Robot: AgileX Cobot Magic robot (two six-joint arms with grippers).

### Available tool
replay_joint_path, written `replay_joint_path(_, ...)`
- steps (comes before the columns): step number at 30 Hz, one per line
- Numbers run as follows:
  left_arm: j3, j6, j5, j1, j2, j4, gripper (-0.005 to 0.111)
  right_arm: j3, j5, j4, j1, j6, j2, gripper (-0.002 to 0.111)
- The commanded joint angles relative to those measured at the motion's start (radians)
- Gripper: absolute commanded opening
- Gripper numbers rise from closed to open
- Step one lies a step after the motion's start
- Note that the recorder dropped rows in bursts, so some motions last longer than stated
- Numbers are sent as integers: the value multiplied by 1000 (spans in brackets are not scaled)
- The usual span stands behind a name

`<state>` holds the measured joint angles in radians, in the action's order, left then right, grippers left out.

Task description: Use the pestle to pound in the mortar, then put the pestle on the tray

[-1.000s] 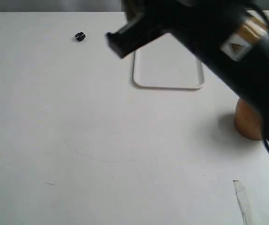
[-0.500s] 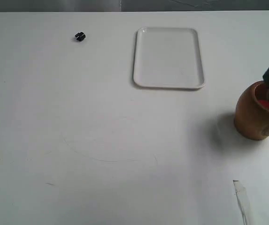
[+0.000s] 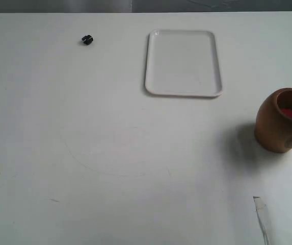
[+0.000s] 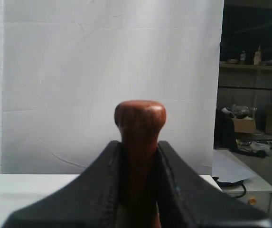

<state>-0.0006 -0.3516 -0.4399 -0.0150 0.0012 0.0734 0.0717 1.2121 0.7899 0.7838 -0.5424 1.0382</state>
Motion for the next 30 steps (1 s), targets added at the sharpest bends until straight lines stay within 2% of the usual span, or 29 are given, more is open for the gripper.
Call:
replay_joint_path(1,1,8,3,8,-1,-7,0,12,9,-66,-84,56,131,0)
replay_joint_path(4,1,8,3,8,-1,-7,0,21,9,-243,-176,191,238,0)
replay_joint_path(9,1,8,3,8,-1,-7,0,95,9,-291,-279,247,369,0)
replay_joint_path(11,1,8,3,8,-1,-7,0,93,9,-352,-286,323,408,0)
replay_joint_path(16,1,8,3,8,-1,-7,0,53,9,-338,-284,458,524,0)
replay_joint_path(20,1,8,3,8,-1,-7,0,42,9,-340,-284,442,584,0)
replay_joint_path(25,1,8,3,8,-1,-7,0,65,9,-378,-284,323,478,0)
replay_joint_path(30,1,8,3,8,-1,-7,0,65,9,-389,-284,258,224,0)
